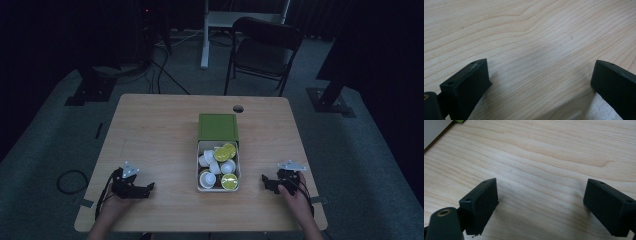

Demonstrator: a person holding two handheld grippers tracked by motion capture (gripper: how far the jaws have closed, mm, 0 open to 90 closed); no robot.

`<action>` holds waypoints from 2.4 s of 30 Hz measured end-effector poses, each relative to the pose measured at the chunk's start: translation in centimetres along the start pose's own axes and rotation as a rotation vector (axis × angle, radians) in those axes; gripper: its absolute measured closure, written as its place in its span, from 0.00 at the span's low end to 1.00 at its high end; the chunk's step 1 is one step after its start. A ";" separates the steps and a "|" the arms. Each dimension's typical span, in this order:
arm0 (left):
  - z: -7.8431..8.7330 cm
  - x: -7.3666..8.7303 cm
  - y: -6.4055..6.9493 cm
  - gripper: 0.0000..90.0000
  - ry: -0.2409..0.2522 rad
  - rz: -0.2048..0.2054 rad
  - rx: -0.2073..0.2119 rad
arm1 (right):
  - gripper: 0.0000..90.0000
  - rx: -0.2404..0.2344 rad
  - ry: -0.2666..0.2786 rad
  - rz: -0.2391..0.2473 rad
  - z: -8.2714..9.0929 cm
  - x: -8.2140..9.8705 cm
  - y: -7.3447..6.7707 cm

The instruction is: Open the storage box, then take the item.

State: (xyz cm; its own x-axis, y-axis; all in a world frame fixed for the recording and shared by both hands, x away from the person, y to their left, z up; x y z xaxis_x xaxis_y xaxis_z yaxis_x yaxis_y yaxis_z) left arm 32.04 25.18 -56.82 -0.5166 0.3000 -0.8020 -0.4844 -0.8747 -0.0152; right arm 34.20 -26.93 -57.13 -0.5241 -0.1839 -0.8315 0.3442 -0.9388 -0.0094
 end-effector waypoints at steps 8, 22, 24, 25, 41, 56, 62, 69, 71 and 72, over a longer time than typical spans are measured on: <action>0.0 0.0 0.0 0.02 0.000 0.001 -0.001 | 0.12 0.009 -0.001 -0.006 -0.2 -0.1 -0.1; -0.2 -0.4 0.1 0.03 -0.029 0.000 -0.001 | 0.12 0.008 -0.001 -0.006 -0.2 -0.1 -0.1; -0.2 -0.5 0.2 0.03 -0.039 -0.008 0.007 | 0.12 0.008 -0.001 -0.006 -0.2 -0.1 -0.1; -0.2 -0.6 0.4 0.03 -0.045 -0.009 0.014 | 0.12 0.008 -0.001 -0.006 -0.2 -0.1 -0.1; -0.9 -2.0 2.7 0.04 -0.079 -0.043 0.089 | 0.12 0.008 -0.001 -0.006 -0.2 -0.1 -0.1; -0.6 -6.2 4.8 0.04 -0.040 -0.094 0.153 | 0.12 0.008 -0.001 -0.006 -0.2 -0.1 -0.1; -0.5 -7.4 5.5 0.04 -0.024 -0.109 0.181 | 0.12 0.008 -0.001 -0.006 -0.2 -0.1 -0.1; -0.1 -9.9 7.3 0.04 0.012 -0.143 0.240 | 0.12 0.008 -0.001 -0.006 -0.2 -0.1 -0.1; 0.0 -10.5 7.7 0.04 0.024 -0.159 0.262 | 0.12 0.008 -0.001 -0.006 -0.2 -0.1 -0.1; 0.0 -10.7 7.9 0.04 0.030 -0.159 0.277 | 0.12 0.008 -0.001 -0.006 -0.2 -0.1 -0.1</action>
State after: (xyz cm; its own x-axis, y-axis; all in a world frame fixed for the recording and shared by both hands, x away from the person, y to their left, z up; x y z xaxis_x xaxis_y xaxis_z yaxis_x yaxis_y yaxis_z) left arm 33.75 15.03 -48.35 -0.3996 0.4095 -0.8201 -0.7334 -0.6796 0.0180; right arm 34.42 -26.79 -57.14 -0.5269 -0.1786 -0.8309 0.3349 -0.9422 -0.0098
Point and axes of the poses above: each handheld gripper's, and its own axes: z roughly backward along the jaws, x roughly out of its underside, y roughly to its right, the point moved 3 cm from there along -z, roughly forward along the jaws, and after that the axes turned 10 degrees about y, right-handed, at the moved point
